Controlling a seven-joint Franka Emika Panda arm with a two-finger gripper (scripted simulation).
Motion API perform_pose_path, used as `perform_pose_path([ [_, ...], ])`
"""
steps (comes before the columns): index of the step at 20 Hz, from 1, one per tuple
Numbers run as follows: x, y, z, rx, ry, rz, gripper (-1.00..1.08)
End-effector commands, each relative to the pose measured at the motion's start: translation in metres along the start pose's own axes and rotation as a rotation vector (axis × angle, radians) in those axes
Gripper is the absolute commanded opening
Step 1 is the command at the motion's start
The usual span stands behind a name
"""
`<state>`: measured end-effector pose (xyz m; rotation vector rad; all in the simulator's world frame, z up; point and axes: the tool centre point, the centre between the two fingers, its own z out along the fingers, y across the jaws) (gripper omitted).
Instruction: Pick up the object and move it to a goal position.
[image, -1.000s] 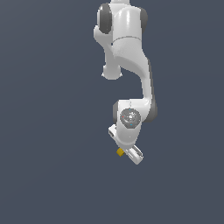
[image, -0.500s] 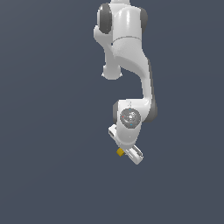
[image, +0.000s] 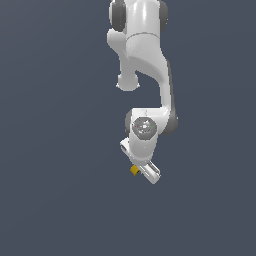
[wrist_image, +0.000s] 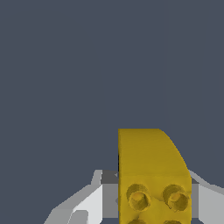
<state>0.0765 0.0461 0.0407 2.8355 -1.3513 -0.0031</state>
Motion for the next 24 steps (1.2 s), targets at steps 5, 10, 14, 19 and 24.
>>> perform_pose_path([
  [5, 0.009, 0.027, -0.034, 0.002, 0.000, 0.001, -1.00],
  [10, 0.019, 0.060, -0.074, 0.002, -0.001, 0.001, -1.00],
  [14, 0.027, 0.088, -0.109, 0.003, -0.001, 0.001, -1.00],
  [19, 0.039, 0.127, -0.157, 0.003, -0.002, 0.001, -1.00],
  [24, 0.052, 0.165, -0.205, 0.004, -0.002, 0.002, -1.00],
])
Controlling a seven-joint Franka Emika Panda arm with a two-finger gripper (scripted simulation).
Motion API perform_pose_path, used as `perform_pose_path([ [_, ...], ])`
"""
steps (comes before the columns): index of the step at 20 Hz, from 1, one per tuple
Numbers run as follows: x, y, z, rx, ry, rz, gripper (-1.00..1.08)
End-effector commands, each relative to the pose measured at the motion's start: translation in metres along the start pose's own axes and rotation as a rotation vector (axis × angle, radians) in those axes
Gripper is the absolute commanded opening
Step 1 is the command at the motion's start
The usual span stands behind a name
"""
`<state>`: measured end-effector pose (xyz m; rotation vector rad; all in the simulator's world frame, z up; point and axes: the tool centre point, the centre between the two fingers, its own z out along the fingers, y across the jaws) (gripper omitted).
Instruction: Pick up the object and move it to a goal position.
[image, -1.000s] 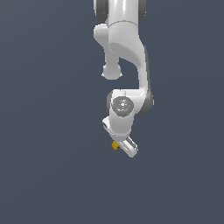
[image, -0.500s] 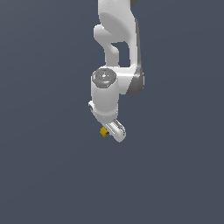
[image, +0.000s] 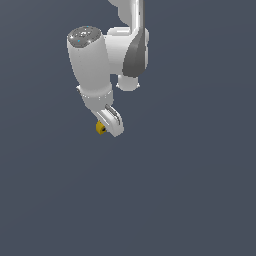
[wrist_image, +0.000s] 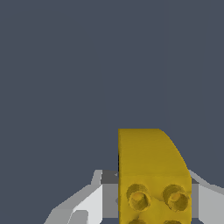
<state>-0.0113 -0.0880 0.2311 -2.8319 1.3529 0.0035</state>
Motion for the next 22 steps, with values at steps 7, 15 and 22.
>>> perform_pose_path([
  [7, 0.021, 0.062, -0.080, 0.000, 0.000, 0.000, -1.00],
  [15, 0.036, 0.098, -0.130, -0.001, 0.002, 0.000, -1.00],
  [22, 0.041, 0.107, -0.143, -0.002, 0.003, -0.001, -1.00],
])
